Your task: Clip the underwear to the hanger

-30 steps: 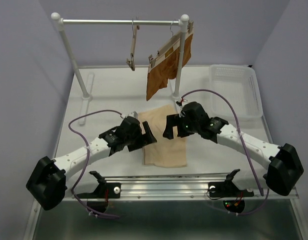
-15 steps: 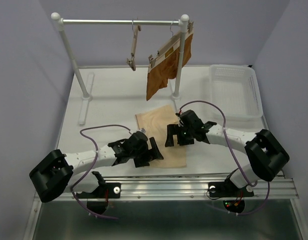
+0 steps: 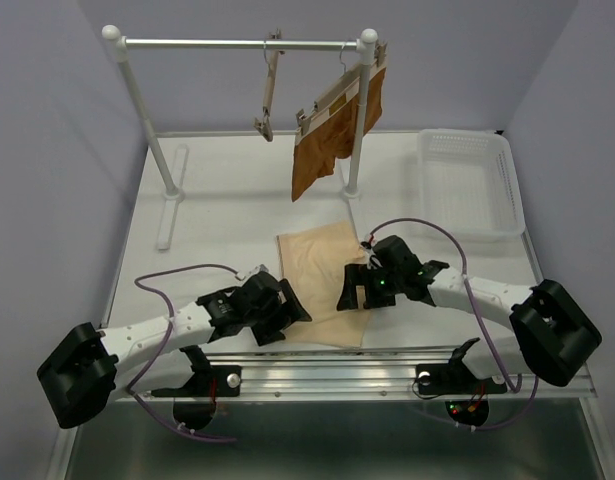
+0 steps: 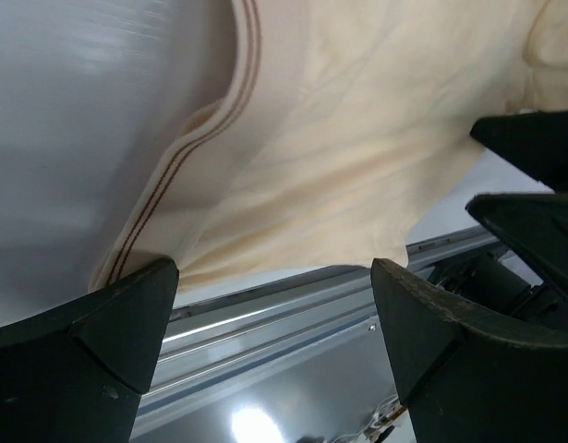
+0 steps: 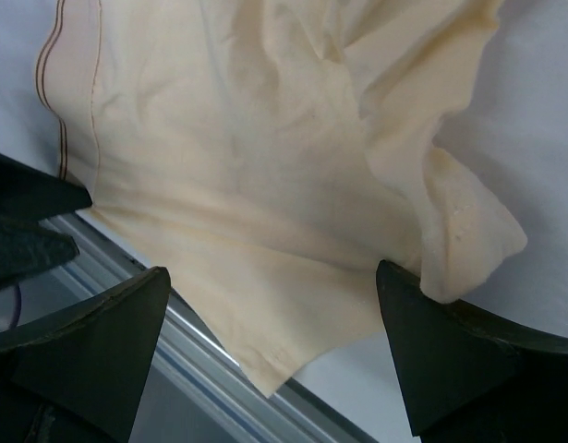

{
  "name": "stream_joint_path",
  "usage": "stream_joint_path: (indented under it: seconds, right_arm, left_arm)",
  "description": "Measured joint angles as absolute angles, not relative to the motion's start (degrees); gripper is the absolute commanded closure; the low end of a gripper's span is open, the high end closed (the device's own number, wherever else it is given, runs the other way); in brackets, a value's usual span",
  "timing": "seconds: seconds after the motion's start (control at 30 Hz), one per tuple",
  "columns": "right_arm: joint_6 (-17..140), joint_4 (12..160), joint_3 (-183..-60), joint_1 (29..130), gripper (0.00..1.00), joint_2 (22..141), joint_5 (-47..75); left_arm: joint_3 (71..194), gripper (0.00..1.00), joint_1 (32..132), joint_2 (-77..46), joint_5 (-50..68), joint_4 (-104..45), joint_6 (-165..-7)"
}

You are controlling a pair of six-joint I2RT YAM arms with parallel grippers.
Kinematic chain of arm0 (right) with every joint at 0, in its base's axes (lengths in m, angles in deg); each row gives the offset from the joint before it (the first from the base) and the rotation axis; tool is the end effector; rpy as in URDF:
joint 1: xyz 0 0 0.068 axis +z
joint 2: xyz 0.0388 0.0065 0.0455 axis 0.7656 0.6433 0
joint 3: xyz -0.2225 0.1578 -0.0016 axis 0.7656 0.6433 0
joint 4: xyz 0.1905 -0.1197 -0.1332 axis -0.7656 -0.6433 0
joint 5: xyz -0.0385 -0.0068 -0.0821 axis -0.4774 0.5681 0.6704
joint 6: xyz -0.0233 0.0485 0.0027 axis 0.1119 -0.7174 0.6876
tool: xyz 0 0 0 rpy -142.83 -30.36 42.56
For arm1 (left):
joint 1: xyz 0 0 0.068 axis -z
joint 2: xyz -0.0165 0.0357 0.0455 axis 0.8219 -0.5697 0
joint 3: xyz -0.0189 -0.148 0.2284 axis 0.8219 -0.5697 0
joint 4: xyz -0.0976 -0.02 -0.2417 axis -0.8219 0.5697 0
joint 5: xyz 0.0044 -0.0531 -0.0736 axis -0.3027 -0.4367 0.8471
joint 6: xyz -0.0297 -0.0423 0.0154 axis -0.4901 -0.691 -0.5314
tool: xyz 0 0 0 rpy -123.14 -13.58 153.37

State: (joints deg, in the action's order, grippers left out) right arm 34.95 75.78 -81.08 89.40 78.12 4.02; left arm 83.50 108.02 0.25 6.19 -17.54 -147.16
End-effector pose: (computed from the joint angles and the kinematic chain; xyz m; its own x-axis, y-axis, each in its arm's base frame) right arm 0.1855 0.1669 0.1630 -0.9290 -0.0843 -0.3603 -0.2804 0.7957 0.5368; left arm 0.1147 -0.1566 0.1639 -0.9256 -0.3544 -0.1332 -0.1758 0.7140 -0.6777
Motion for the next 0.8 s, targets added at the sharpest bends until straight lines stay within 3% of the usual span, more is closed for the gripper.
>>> stream_joint_path:
  seconds: [0.27, 0.43, 0.57, 0.8]
  right_arm:
    - [37.4, 67.4, -81.1, 89.4, 0.0, 73.0, -3.2]
    - [38.7, 63.7, -92.0, 89.4, 0.0, 73.7, -2.1]
    - [39.3, 65.9, -102.5, 89.4, 0.0, 78.2, 1.0]
    - [40.5, 65.3, -108.2, 89.4, 0.0, 92.1, 9.7]
  left_arm:
    - [85.4, 0.01, 106.9, 2.5, 1.8, -8.8, -147.9]
    - [93.9, 0.01, 106.9, -1.3, -2.0, -1.8, -144.4]
    - [101.0, 0.01, 106.9, -3.8, -4.1, -1.2, -141.1]
    - [102.6, 0.01, 106.9, -9.7, -4.0, -4.5, -136.9]
